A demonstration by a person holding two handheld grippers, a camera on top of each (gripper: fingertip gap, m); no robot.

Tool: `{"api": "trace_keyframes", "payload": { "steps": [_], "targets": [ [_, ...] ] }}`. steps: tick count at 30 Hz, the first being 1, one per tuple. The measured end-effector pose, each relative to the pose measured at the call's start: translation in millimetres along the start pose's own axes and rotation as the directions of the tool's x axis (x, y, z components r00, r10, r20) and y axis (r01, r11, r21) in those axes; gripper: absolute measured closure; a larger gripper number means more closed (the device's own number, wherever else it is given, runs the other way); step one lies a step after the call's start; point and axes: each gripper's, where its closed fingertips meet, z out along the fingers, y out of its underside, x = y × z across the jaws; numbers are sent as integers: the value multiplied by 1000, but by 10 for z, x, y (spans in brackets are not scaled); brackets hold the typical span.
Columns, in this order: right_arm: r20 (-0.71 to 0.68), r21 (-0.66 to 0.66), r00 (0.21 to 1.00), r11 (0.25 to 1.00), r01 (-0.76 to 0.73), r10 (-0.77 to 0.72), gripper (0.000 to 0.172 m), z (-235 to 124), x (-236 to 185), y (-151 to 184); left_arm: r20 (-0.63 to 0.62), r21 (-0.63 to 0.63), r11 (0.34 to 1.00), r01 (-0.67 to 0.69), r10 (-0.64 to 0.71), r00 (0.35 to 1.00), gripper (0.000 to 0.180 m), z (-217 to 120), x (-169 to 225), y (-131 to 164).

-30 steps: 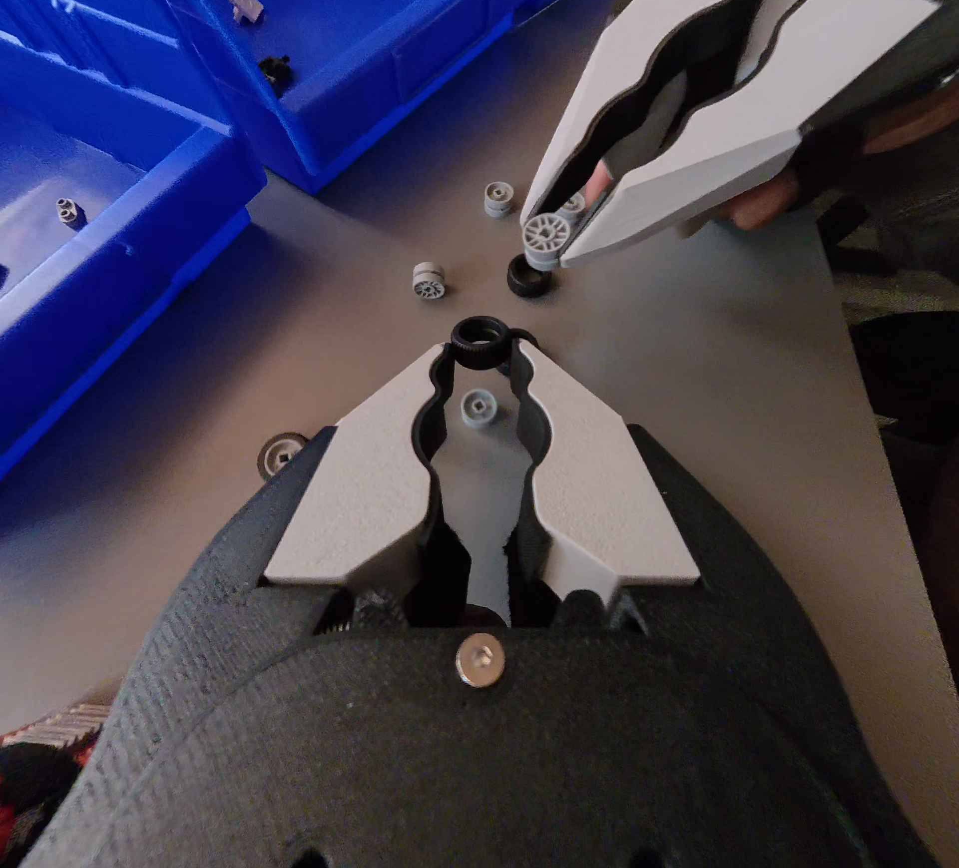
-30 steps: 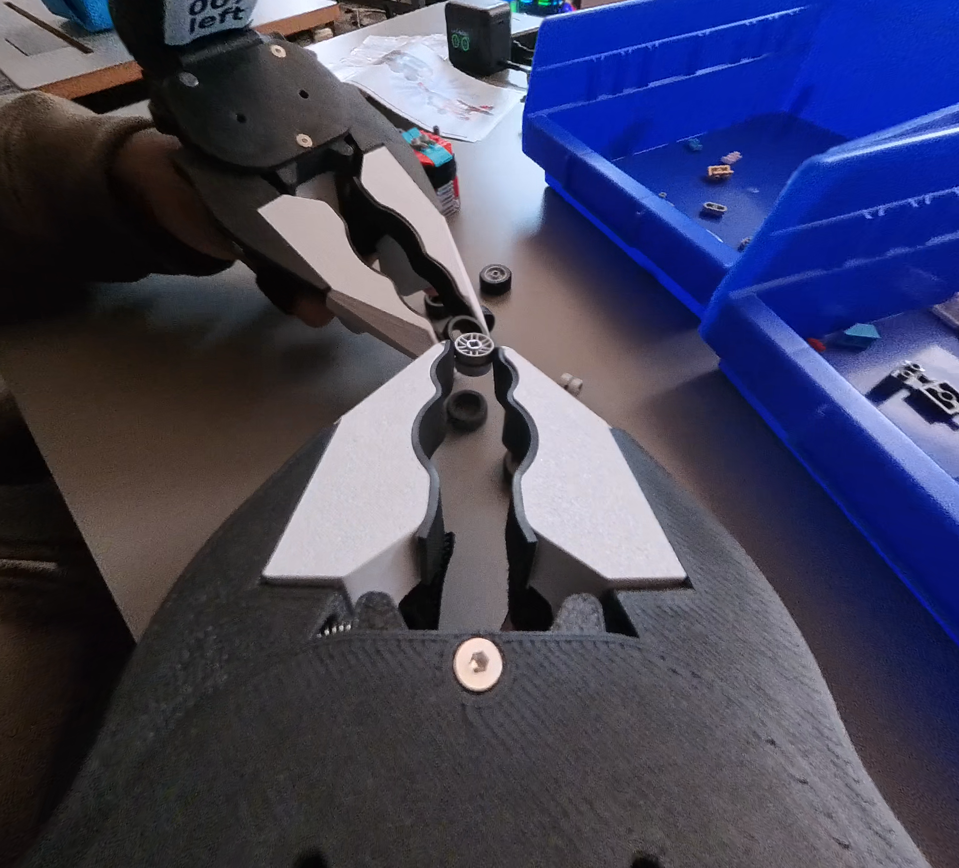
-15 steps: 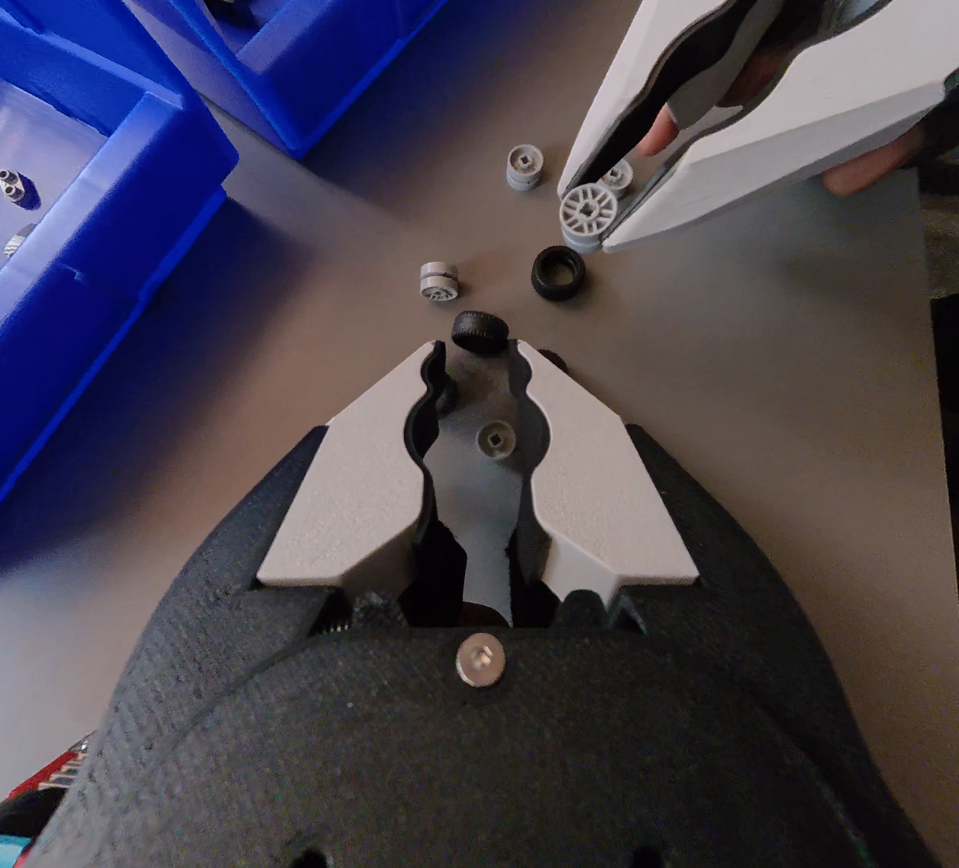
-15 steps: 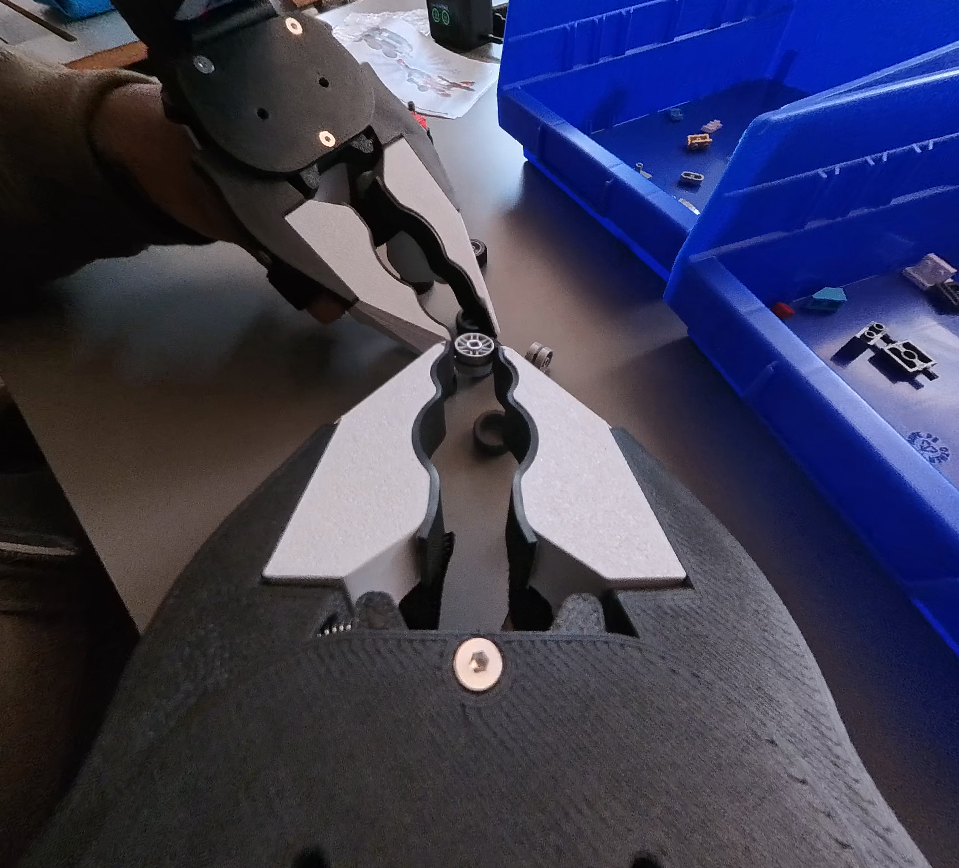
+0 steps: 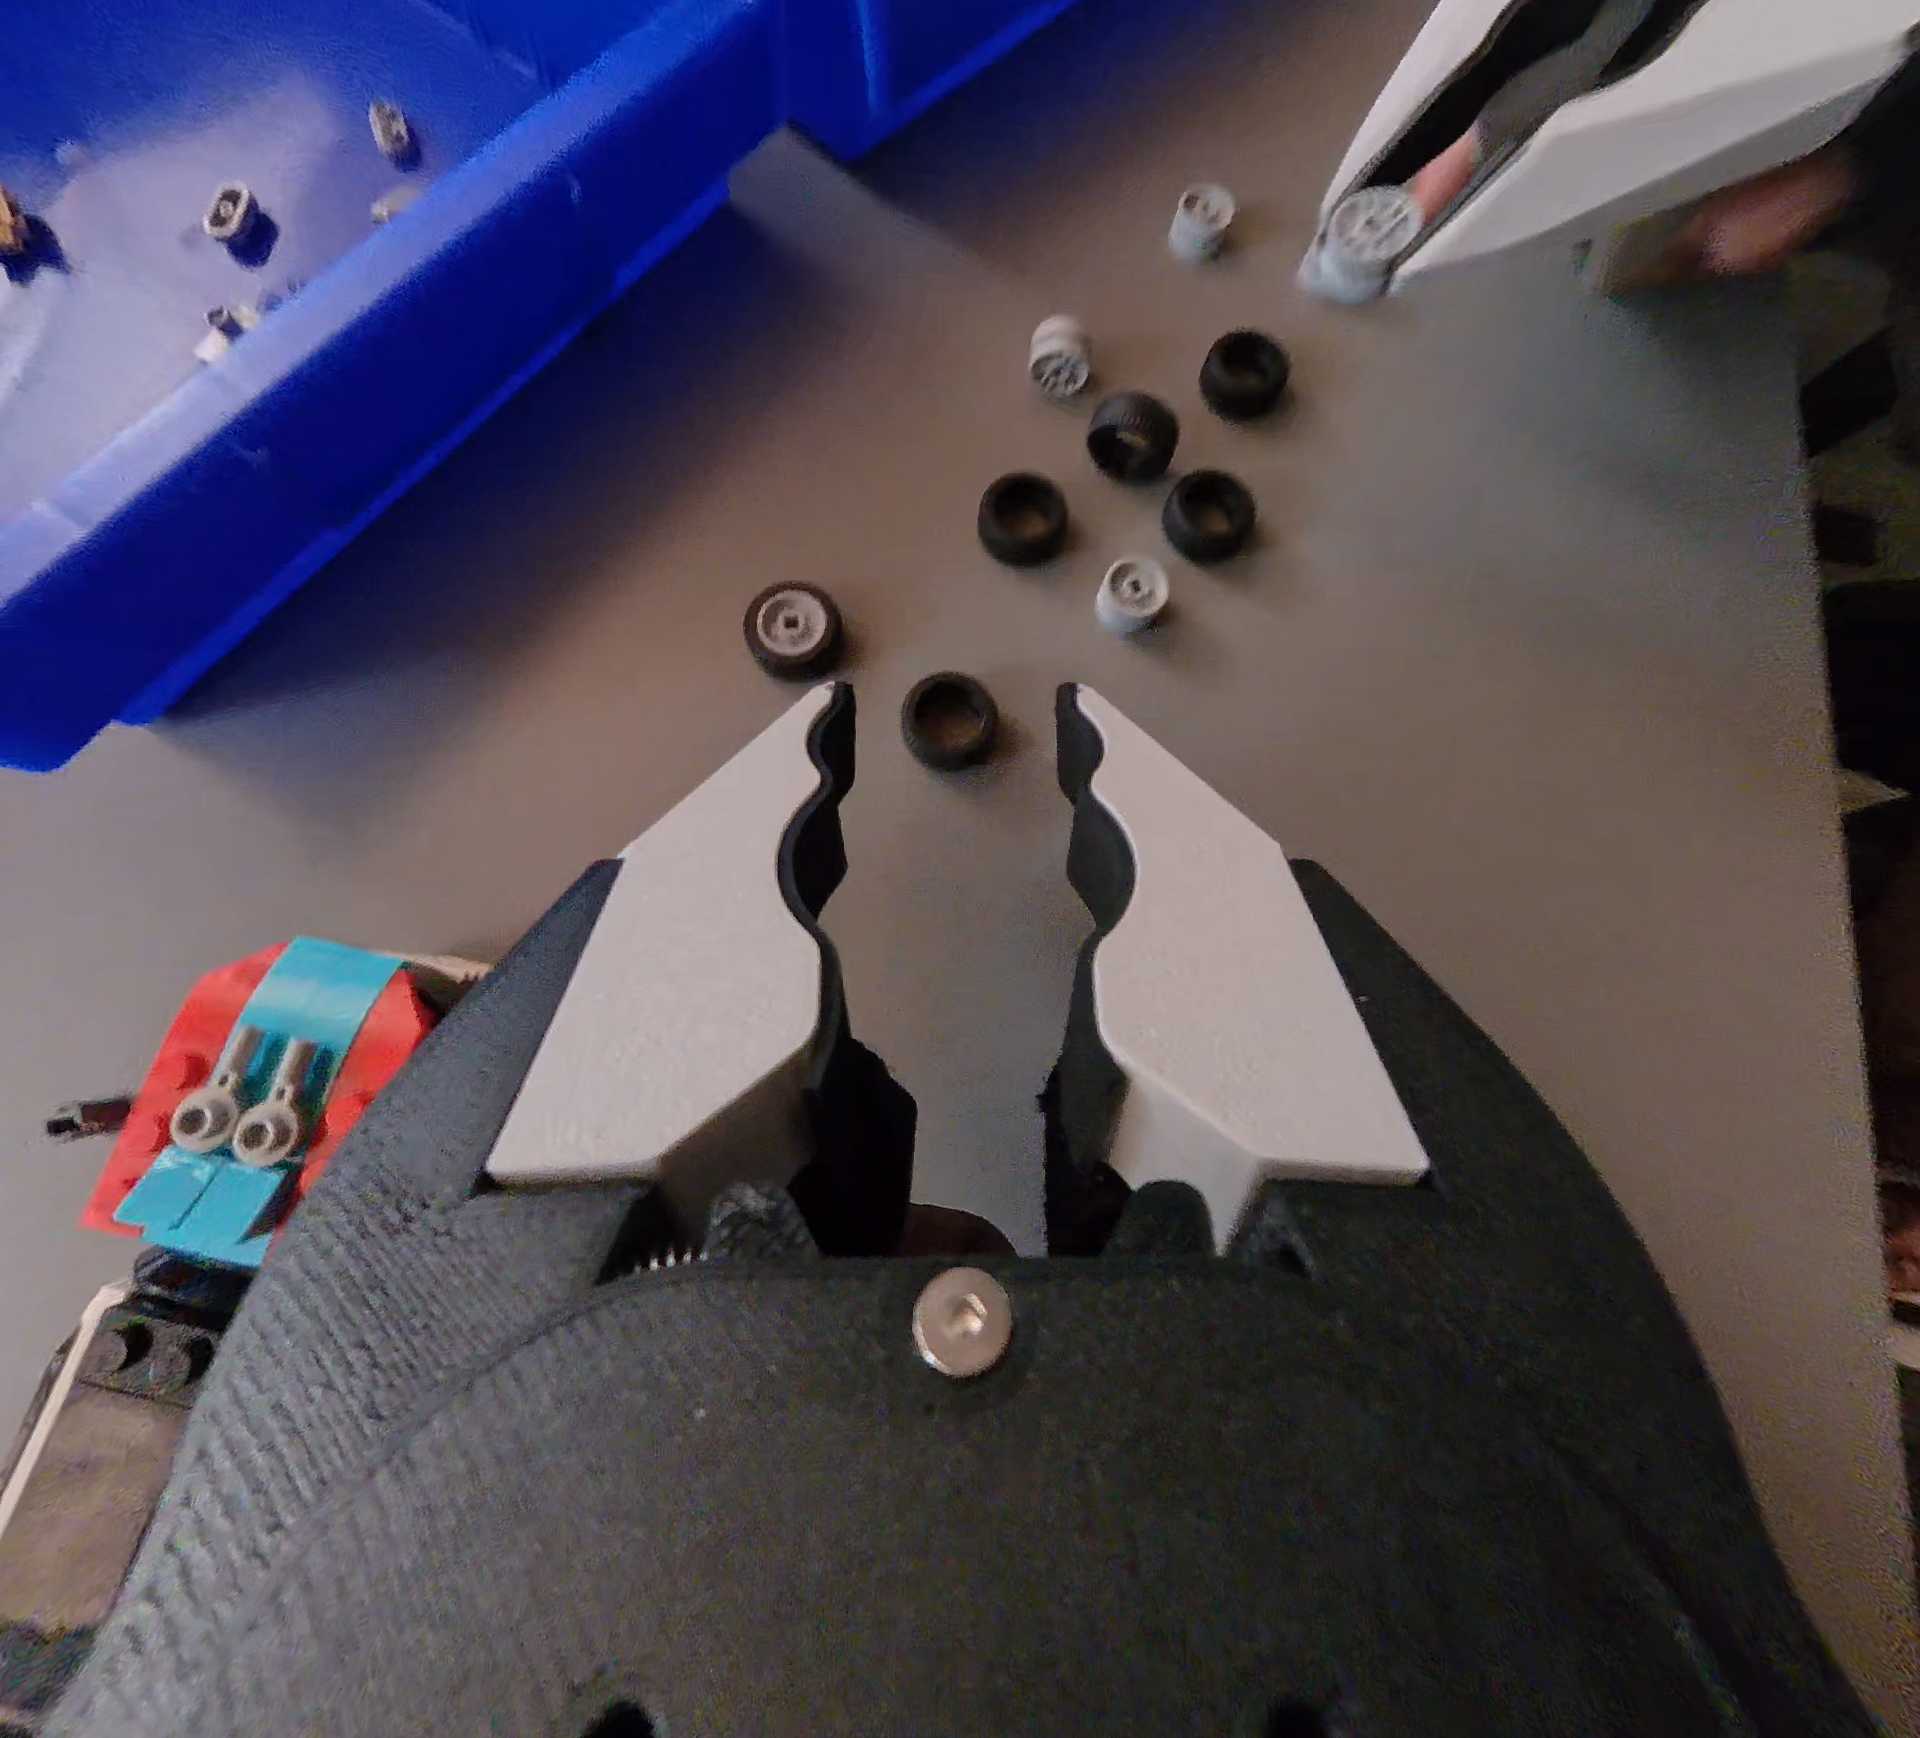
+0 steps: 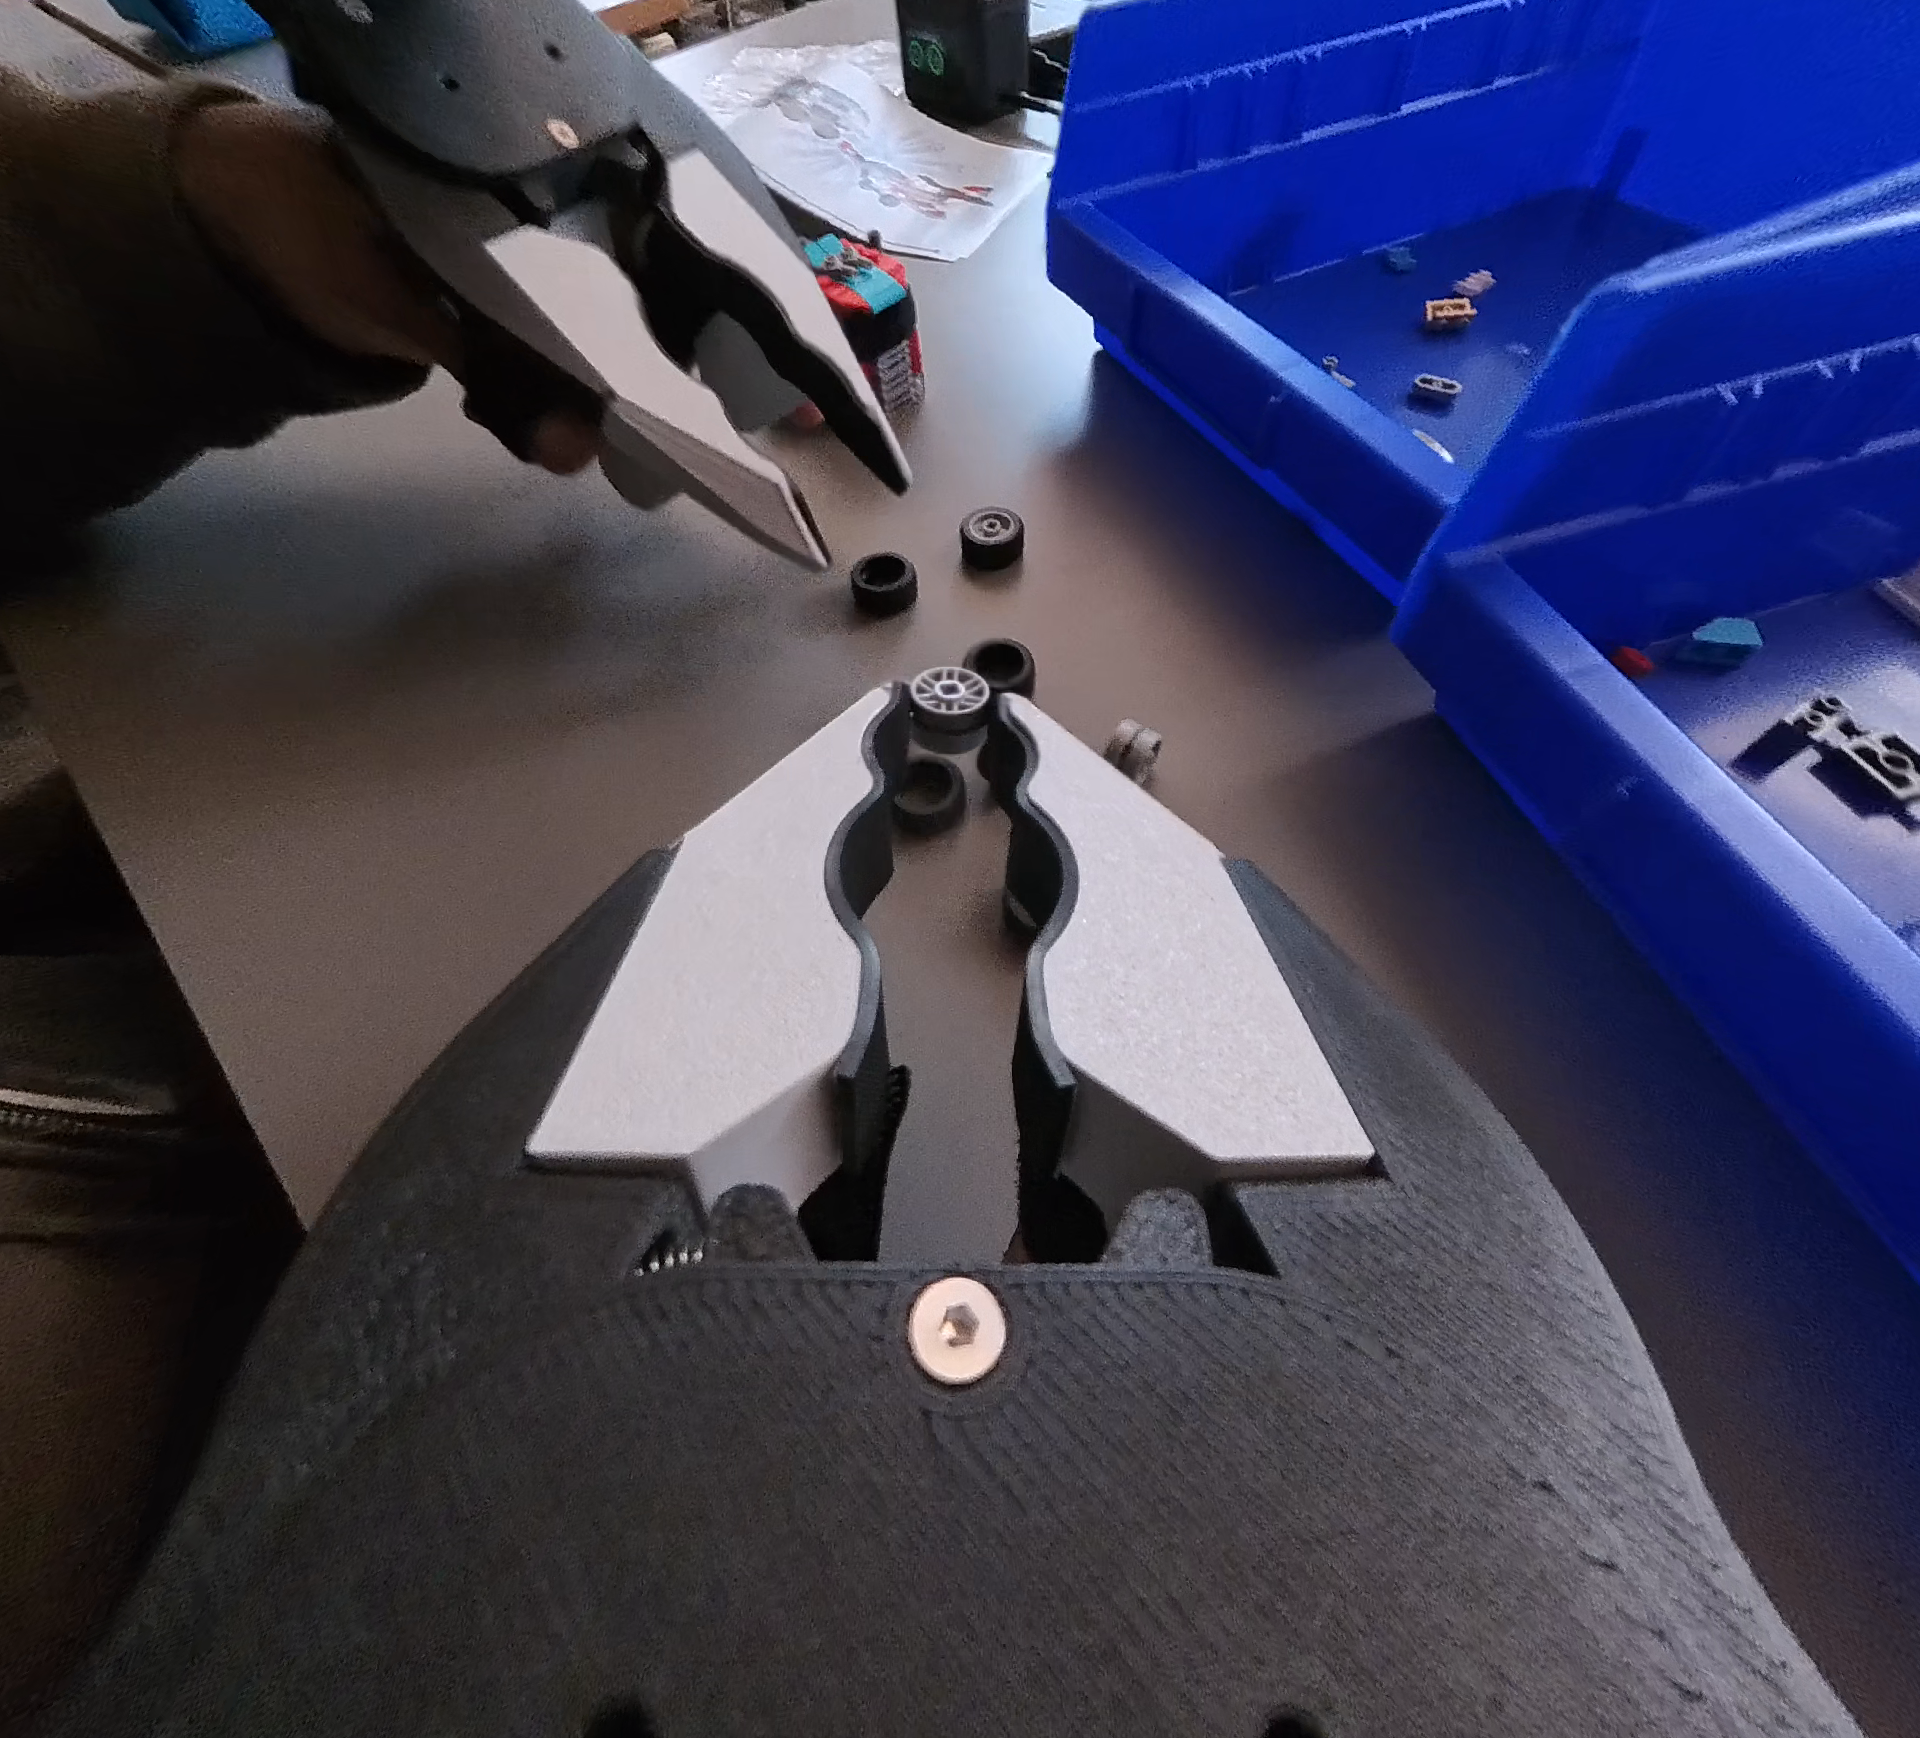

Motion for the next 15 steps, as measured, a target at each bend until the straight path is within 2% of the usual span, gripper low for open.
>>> {"api": "trace_keyframes", "payload": {
  "steps": [6, 8, 10, 15],
  "targets": [
    [29, 29, 999, 1000, 12, -13, 157, 80, -130, -118, 9, -42, 998, -44, 44, 999, 142, 148, -2, 137],
    [38, 36, 999, 999, 7, -8, 157, 102, -169, -137, 13, -52, 997, -55, 56, 998, 147, 195, 4, 161],
    [44, 39, 999, 999, 2, -4, 157, 125, -202, -145, 16, -44, 996, -71, 72, 997, 158, 193, 17, 147],
    [75, 53, 997, 999, -12, 8, 157, 193, -318, -191, -3, -2, 997, -75, 75, 997, 158, 63, 67, 182]
  ]
}}
